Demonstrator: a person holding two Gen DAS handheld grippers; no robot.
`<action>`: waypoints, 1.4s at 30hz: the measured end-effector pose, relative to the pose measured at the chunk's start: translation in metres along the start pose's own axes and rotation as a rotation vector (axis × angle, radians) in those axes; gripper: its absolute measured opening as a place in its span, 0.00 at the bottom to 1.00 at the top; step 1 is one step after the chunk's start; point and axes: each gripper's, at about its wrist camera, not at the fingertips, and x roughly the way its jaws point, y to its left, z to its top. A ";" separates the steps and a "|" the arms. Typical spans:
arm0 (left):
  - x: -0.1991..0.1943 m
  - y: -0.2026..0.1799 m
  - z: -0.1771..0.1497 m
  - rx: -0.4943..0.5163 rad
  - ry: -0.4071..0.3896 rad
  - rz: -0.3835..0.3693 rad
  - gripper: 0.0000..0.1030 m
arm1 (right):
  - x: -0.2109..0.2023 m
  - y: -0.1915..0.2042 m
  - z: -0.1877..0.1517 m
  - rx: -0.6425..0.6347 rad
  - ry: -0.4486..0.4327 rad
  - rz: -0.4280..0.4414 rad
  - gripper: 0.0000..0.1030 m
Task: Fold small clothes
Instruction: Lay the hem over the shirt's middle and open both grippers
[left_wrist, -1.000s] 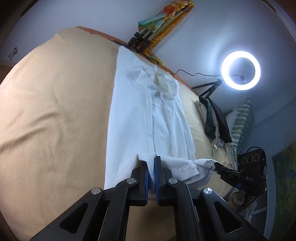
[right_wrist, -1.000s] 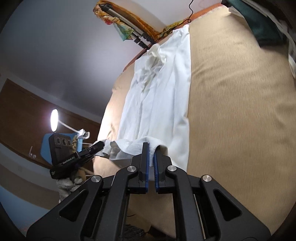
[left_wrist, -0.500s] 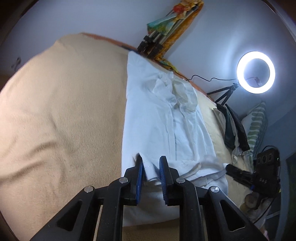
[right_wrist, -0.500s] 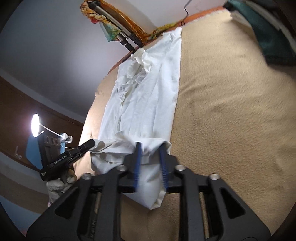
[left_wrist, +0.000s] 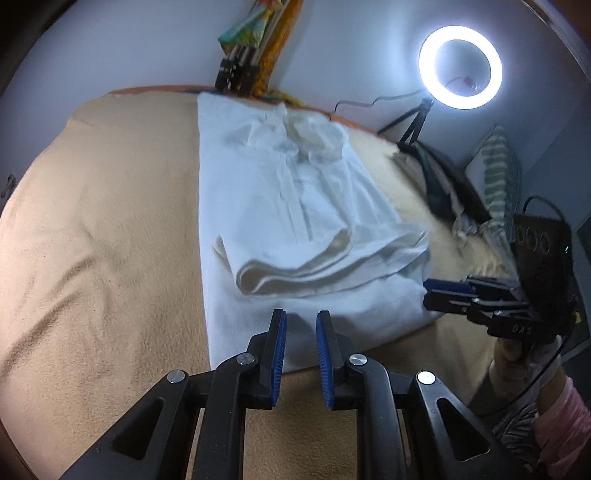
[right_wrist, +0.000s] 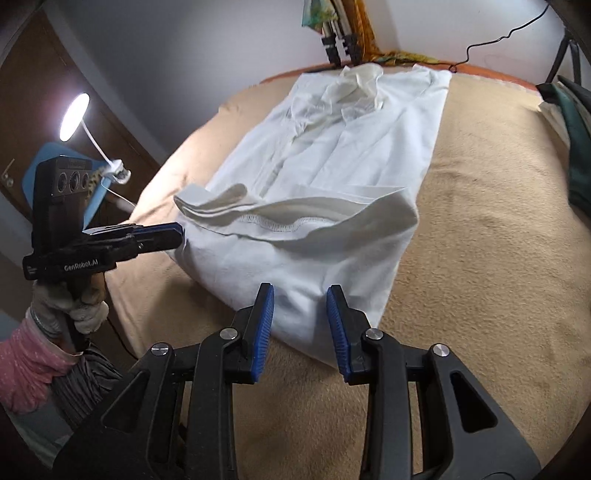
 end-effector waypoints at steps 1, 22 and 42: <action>0.005 0.002 0.001 -0.006 0.011 0.006 0.13 | 0.003 0.000 0.002 -0.001 0.005 -0.008 0.31; 0.008 0.035 0.043 -0.001 -0.136 0.081 0.32 | -0.027 -0.051 0.039 0.164 -0.166 -0.040 0.53; 0.020 0.042 0.048 -0.033 -0.171 0.145 0.01 | -0.004 -0.039 0.041 0.100 -0.176 -0.060 0.07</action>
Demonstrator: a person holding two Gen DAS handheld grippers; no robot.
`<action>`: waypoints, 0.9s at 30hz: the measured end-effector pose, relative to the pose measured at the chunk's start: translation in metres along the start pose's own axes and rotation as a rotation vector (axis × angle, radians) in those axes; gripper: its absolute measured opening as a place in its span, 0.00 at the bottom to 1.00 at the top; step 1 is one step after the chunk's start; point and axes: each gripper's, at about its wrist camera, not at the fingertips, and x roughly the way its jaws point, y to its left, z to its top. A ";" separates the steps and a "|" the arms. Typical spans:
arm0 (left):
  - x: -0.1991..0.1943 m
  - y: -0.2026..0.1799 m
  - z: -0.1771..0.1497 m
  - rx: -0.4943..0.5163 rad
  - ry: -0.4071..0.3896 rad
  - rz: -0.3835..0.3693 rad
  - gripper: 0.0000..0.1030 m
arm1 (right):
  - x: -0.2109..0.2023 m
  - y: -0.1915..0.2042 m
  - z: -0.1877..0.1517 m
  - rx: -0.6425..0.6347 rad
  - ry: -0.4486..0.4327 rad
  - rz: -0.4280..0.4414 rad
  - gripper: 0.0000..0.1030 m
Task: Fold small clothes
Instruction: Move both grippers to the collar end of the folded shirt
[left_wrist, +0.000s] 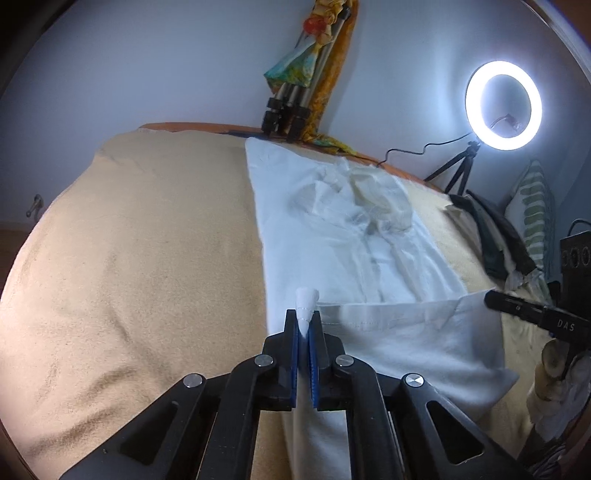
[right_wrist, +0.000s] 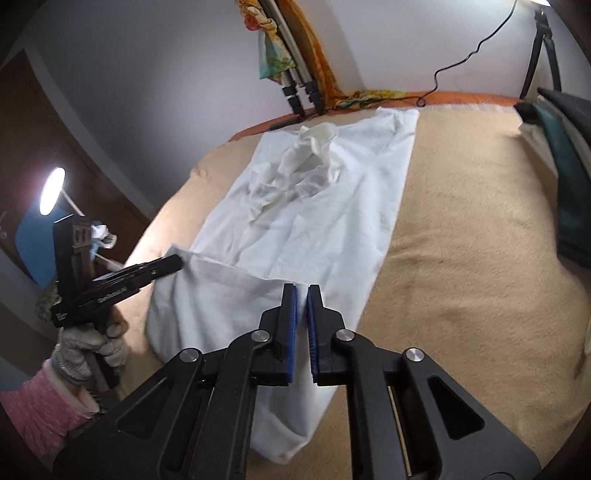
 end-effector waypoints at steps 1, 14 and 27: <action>0.003 0.001 -0.001 -0.003 0.009 0.001 0.01 | 0.004 -0.002 0.001 -0.005 0.007 -0.035 0.07; -0.028 -0.015 0.002 0.062 -0.046 -0.017 0.25 | -0.031 -0.019 -0.003 0.071 -0.032 -0.069 0.08; -0.024 -0.025 0.039 0.081 -0.052 -0.016 0.38 | -0.042 0.000 0.002 -0.086 -0.124 -0.199 0.30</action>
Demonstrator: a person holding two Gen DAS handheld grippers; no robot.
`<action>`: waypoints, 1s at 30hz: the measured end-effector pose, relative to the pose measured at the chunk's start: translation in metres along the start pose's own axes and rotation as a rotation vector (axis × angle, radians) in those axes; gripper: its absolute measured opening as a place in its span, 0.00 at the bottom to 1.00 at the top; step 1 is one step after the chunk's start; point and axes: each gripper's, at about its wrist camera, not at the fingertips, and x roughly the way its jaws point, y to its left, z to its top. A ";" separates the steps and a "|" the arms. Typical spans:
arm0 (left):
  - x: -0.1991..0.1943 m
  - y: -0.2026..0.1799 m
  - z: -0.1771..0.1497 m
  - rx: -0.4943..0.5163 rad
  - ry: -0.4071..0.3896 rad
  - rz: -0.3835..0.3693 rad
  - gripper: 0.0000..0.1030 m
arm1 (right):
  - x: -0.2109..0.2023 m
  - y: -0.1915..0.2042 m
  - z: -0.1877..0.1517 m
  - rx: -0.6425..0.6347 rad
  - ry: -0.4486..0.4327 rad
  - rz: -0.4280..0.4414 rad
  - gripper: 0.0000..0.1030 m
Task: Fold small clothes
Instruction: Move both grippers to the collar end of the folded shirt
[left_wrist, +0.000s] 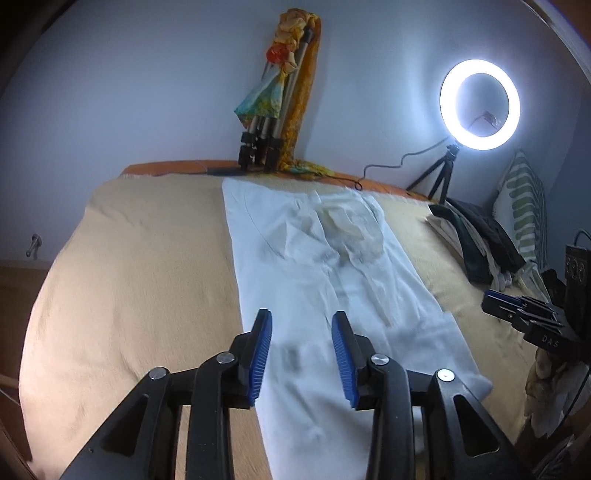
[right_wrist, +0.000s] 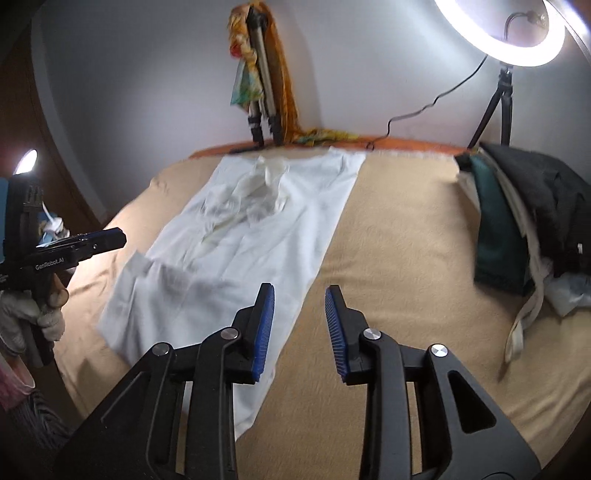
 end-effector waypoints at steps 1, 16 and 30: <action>0.004 0.006 0.008 -0.012 -0.001 0.003 0.38 | 0.000 -0.002 0.006 0.001 -0.003 0.009 0.35; 0.127 0.101 0.103 -0.152 0.032 0.058 0.40 | 0.136 -0.094 0.111 0.223 0.123 0.058 0.44; 0.196 0.089 0.129 -0.031 0.085 0.133 0.45 | 0.229 -0.080 0.150 0.104 0.177 0.002 0.30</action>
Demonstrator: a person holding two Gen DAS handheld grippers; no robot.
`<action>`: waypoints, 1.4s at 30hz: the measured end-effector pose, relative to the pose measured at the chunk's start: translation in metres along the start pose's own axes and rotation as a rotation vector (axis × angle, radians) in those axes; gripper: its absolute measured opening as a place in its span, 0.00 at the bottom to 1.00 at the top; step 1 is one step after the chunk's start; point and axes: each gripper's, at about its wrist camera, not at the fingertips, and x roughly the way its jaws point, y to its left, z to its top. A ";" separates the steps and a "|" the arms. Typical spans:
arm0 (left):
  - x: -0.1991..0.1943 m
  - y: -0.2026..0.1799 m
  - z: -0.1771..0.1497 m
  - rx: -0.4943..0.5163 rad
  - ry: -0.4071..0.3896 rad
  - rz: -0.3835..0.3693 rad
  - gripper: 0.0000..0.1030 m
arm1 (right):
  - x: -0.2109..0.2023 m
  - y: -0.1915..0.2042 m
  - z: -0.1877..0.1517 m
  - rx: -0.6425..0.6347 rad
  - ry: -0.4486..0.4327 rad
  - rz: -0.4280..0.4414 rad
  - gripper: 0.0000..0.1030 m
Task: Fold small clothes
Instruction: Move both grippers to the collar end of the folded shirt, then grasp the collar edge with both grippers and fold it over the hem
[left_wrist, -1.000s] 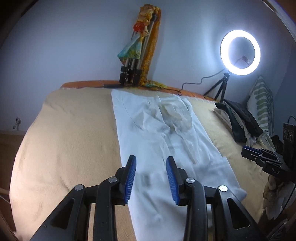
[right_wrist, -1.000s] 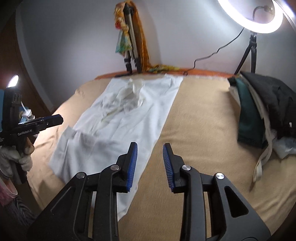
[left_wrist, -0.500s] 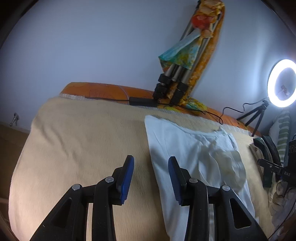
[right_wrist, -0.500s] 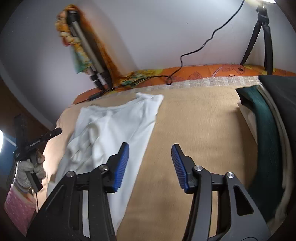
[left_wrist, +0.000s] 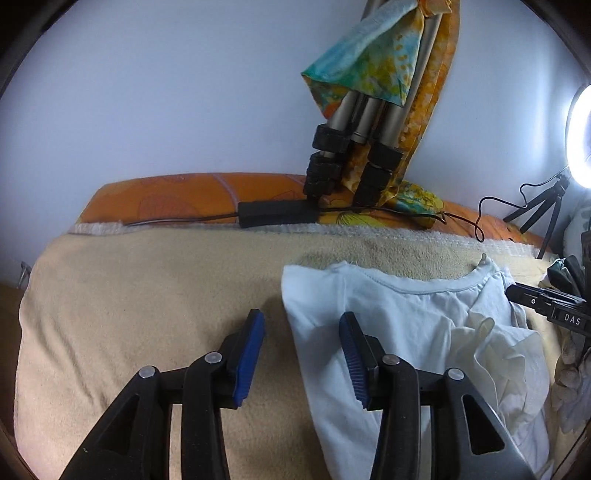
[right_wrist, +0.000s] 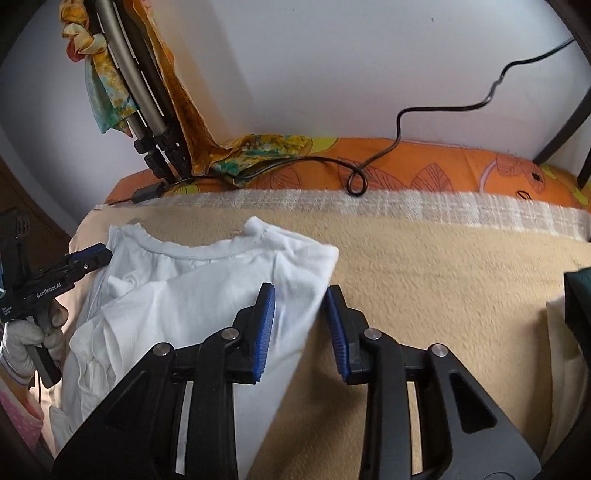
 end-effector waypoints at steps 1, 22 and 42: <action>0.002 -0.002 0.001 0.008 0.001 0.000 0.45 | 0.002 -0.001 0.002 0.003 0.001 0.003 0.30; -0.053 -0.035 -0.007 0.093 -0.105 -0.051 0.03 | -0.069 0.027 -0.004 -0.051 -0.121 0.064 0.05; -0.198 -0.060 -0.108 0.148 -0.197 -0.104 0.02 | -0.212 0.102 -0.116 -0.185 -0.174 0.060 0.05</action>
